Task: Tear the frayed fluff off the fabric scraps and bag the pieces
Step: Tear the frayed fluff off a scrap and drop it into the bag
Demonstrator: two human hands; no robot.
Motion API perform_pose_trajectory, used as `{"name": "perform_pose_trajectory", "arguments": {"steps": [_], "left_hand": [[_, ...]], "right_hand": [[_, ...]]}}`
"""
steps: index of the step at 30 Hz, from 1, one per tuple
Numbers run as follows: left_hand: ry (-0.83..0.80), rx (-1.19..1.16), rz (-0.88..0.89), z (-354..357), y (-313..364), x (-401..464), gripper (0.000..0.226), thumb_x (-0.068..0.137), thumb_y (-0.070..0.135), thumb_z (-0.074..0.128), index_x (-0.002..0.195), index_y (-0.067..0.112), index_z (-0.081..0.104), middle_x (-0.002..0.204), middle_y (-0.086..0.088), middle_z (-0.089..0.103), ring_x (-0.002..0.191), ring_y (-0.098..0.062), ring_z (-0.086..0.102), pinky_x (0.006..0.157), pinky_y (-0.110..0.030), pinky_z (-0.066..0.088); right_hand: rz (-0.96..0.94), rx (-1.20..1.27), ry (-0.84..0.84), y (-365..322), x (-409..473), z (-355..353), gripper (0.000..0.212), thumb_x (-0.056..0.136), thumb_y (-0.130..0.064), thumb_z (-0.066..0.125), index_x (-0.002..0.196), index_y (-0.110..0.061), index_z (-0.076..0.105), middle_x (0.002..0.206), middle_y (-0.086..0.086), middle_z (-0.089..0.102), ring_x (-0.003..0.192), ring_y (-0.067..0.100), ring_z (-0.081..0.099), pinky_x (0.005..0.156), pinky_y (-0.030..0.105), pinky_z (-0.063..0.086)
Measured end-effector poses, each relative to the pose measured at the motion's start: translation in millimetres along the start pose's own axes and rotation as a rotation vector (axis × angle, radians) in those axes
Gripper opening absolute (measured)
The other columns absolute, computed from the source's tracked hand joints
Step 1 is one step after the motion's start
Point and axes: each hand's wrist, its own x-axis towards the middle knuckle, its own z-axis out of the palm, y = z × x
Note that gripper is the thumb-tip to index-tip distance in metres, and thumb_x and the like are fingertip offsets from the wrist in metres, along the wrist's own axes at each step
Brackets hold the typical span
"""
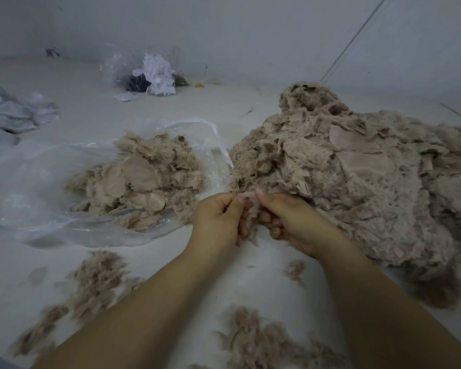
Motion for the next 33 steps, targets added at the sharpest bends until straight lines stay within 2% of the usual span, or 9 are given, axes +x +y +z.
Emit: {"name": "perform_pose_trajectory", "arguments": {"steps": [3,9,15,21,23,25,27,30,33], "left_hand": [[-0.021,0.012,0.002,1.0,-1.5,0.5,0.021,0.098,0.006,0.055,0.082,0.008,0.068,0.045,-0.003,0.055,0.034,-0.011,0.044,0.038,-0.02,0.037],[-0.005,0.013,0.009,-0.7,-3.9,3.3,0.016,0.088,0.01,0.072,0.097,0.014,0.06,0.058,-0.003,0.051,0.039,-0.012,0.044,0.039,-0.022,0.035],[-0.019,0.019,-0.104,-2.0,-7.0,4.9,0.028,0.097,0.012,0.06,0.07,0.004,0.058,0.045,-0.006,0.053,0.032,-0.02,0.05,0.033,-0.022,0.037],[-0.035,-0.003,-0.077,0.2,-2.0,1.9,0.06,0.103,0.019,0.051,0.043,0.022,0.055,0.035,0.003,0.045,0.028,-0.009,0.038,0.035,-0.014,0.029],[-0.046,0.02,-0.067,1.6,0.8,0.3,0.062,0.102,0.02,0.052,0.041,0.023,0.054,0.034,0.003,0.045,0.027,-0.008,0.038,0.033,-0.013,0.028],[-0.054,0.011,-0.072,2.1,1.3,0.0,0.061,0.102,0.022,0.052,0.041,0.021,0.052,0.033,0.0,0.045,0.025,-0.011,0.038,0.032,-0.013,0.027],[-0.077,0.008,-0.088,0.8,1.0,-0.1,0.061,0.101,0.027,0.053,0.041,0.021,0.053,0.034,-0.002,0.046,0.025,-0.013,0.039,0.032,-0.014,0.028],[-0.181,0.027,-0.118,-2.9,-0.2,-1.6,0.048,0.095,0.031,0.064,0.049,0.023,0.054,0.04,-0.003,0.053,0.029,-0.014,0.045,0.033,-0.015,0.032],[-0.223,0.093,-0.099,-2.8,0.3,-1.1,0.022,0.09,0.033,0.07,0.084,0.016,0.057,0.05,-0.002,0.063,0.035,-0.012,0.053,0.033,-0.017,0.034]], "right_hand": [[-0.007,-0.079,-0.012,0.4,-1.7,0.7,0.03,0.079,-0.046,0.076,0.079,-0.017,0.069,0.073,0.013,0.046,0.057,0.018,0.024,0.052,0.032,0.016],[0.022,0.037,-0.024,2.4,-2.8,-2.7,0.011,0.096,-0.014,0.058,0.087,-0.007,0.057,0.058,-0.004,0.033,0.05,0.006,0.026,0.046,0.019,0.028],[0.082,0.035,0.004,0.5,-2.1,-1.3,0.05,0.093,-0.003,0.05,0.048,-0.023,0.053,0.052,-0.005,0.044,0.044,0.004,0.035,0.045,0.018,0.036],[0.106,0.13,0.087,1.4,-0.2,-0.9,0.038,0.09,-0.008,0.054,0.054,-0.021,0.058,0.052,-0.004,0.046,0.042,0.005,0.037,0.045,0.021,0.039],[0.079,0.052,0.065,1.1,-1.9,-0.2,0.02,0.088,-0.022,0.065,0.07,-0.013,0.068,0.06,-0.002,0.05,0.047,0.004,0.044,0.047,0.021,0.04],[0.062,-0.031,0.056,2.3,-2.1,0.0,0.025,0.087,-0.025,0.069,0.088,0.0,0.067,0.064,-0.001,0.052,0.053,0.005,0.047,0.047,0.019,0.041],[0.092,0.03,0.113,2.2,-0.4,0.7,0.02,0.09,-0.021,0.067,0.082,-0.003,0.065,0.061,-0.001,0.053,0.054,0.008,0.049,0.045,0.019,0.043],[0.1,0.1,0.159,2.0,0.5,0.8,0.021,0.093,-0.022,0.063,0.073,-0.016,0.065,0.06,0.001,0.052,0.053,0.009,0.05,0.045,0.019,0.045],[0.043,0.014,0.036,0.1,-3.8,2.6,0.023,0.09,-0.03,0.066,0.077,-0.012,0.072,0.065,0.006,0.063,0.054,0.009,0.053,0.047,0.016,0.043]]}}
